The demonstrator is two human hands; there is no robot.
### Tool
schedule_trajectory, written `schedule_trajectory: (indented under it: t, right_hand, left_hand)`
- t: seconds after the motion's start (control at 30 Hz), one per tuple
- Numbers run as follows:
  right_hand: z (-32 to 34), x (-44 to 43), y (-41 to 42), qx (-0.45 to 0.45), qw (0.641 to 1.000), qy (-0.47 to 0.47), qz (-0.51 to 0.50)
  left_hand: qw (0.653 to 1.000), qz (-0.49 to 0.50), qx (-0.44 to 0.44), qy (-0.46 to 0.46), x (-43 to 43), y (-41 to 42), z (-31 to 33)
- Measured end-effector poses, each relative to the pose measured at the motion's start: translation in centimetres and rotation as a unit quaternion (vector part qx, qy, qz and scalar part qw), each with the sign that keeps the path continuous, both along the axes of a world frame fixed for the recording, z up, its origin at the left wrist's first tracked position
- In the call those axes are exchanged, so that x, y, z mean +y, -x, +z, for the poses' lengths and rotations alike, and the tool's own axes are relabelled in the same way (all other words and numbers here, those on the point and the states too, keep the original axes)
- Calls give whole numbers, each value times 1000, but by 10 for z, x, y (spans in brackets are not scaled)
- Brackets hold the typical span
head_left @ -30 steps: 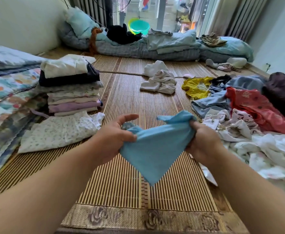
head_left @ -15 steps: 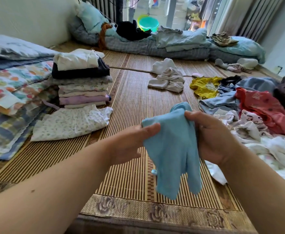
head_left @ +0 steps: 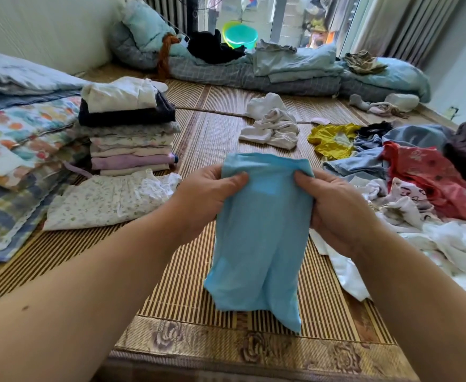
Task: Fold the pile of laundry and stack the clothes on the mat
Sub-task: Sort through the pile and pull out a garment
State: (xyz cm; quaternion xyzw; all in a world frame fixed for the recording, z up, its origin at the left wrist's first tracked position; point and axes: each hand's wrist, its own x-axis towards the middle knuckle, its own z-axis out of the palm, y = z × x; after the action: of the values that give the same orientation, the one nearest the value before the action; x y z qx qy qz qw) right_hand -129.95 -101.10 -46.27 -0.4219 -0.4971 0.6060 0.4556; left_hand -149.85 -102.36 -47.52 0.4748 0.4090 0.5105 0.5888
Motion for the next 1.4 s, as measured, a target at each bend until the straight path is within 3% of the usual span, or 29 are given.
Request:
schedule_trajectory:
  t: [0.13, 0.3, 0.37, 0.5, 0.67, 0.8, 1.0, 1.13, 1.23, 1.4]
  right_hand:
    - [6, 1, -3, 76, 996, -39, 11]
    - [6, -4, -2, 124, 987, -34, 93]
    - [7, -4, -1, 96, 987, -26, 129]
    - [14, -5, -2, -88, 979, -56, 177]
    - [41, 0, -12, -153, 978, -132, 47]
    - [66, 18, -27, -115, 980, -152, -65]
    - [75, 37, -54, -115, 979, -114, -124]
    - [67, 37, -63, -134, 980, -91, -113]
    - [61, 36, -68, -170, 973, -104, -121]
    - [71, 41, -75, -184, 971, -105, -115]
  left_hand:
    - [996, 44, 41, -65, 3, 1, 10]
    - [992, 6, 80, -96, -4, -9, 13]
    - [987, -22, 112, -110, -9, -15, 14]
    - [963, -37, 209, -166, -12, -24, 15]
    - [966, -127, 210, -81, -6, -8, 13]
    - [912, -86, 389, -95, 5, 20, 7]
    - [930, 44, 357, -78, 13, 59, 8]
    - [968, 104, 216, -82, 8, 61, 17]
    - [974, 168, 128, -81, 7, 59, 26]
    - [966, 206, 128, -92, 3, 65, 42]
